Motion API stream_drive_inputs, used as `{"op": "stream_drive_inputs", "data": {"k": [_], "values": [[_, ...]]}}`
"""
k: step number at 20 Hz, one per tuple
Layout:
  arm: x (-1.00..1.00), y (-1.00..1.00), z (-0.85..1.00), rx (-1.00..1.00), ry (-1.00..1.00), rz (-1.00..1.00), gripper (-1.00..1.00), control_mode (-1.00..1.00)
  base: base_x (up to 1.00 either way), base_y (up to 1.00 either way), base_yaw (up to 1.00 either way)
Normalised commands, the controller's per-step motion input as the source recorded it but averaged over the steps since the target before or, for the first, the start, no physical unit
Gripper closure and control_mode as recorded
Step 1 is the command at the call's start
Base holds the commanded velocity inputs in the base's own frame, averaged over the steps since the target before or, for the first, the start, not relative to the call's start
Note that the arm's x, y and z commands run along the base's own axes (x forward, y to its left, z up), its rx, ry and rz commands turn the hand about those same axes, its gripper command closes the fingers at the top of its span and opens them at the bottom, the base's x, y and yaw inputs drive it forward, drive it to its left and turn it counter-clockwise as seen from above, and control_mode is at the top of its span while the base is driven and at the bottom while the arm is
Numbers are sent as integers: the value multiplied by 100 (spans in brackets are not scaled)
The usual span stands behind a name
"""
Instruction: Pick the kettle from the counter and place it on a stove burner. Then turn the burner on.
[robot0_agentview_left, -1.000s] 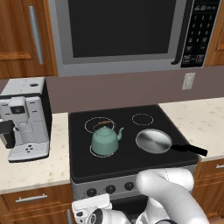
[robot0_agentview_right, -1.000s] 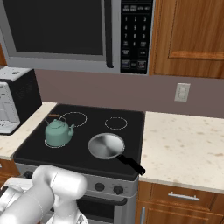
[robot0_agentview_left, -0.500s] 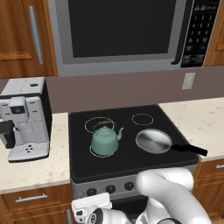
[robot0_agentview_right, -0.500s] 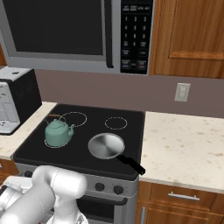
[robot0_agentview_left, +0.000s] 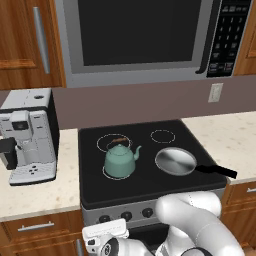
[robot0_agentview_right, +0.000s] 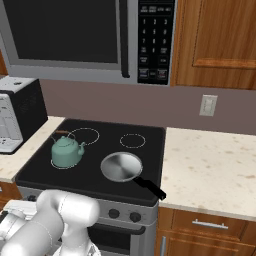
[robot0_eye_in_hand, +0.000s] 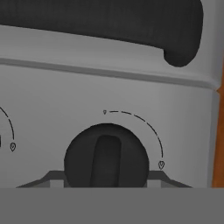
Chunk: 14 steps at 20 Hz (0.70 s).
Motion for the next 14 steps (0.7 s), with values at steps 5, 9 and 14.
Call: {"op": "stream_drive_inputs", "data": {"k": [5,9,14], "values": [[0,0,-6,0,0,0,100,-100,0,0,0],[0,0,-9,0,0,0,100,-100,0,0,0],[0,0,0,0,0,0,100,-100,0,0,0]]}}
